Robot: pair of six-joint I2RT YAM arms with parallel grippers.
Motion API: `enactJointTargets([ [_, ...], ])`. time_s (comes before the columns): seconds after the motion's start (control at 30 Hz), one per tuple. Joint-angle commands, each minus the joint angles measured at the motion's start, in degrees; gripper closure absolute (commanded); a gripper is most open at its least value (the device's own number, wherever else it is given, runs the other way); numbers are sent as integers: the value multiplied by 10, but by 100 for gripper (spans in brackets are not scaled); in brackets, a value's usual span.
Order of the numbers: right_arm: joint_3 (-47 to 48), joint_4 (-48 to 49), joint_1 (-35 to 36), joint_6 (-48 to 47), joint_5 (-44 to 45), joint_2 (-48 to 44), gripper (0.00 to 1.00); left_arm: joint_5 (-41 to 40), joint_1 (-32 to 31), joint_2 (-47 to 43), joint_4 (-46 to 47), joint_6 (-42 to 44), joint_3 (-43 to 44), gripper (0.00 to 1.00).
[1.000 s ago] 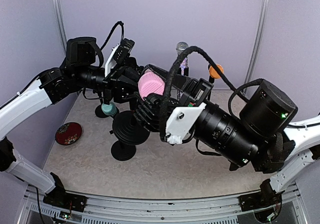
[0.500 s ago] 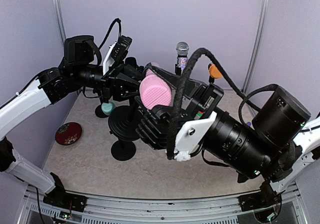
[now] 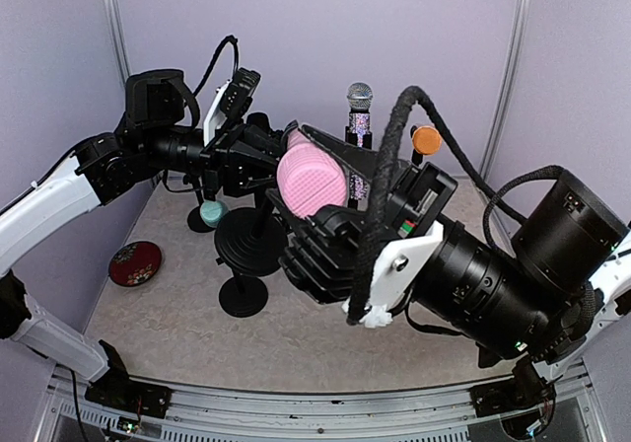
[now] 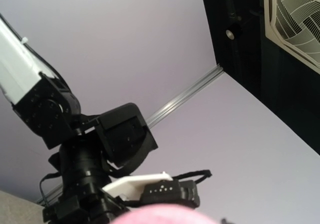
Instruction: Remove the microphone from the stand
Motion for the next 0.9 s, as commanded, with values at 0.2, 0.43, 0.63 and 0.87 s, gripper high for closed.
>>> enactJointTargets([
  [0.2, 39, 107, 54, -9, -74, -41, 100, -132, 64, 26, -44, -38, -24, 100],
  [0.43, 12, 120, 43, 7, -38, -64, 100, -129, 63, 37, -41, -39, -17, 100],
  [0.63, -53, 119, -31, 86, 17, -102, 100, -107, 44, 48, -45, -44, 22, 100],
  [0.87, -135, 139, -162, 129, 85, -142, 100, -80, 8, 74, -66, -58, 113, 100],
])
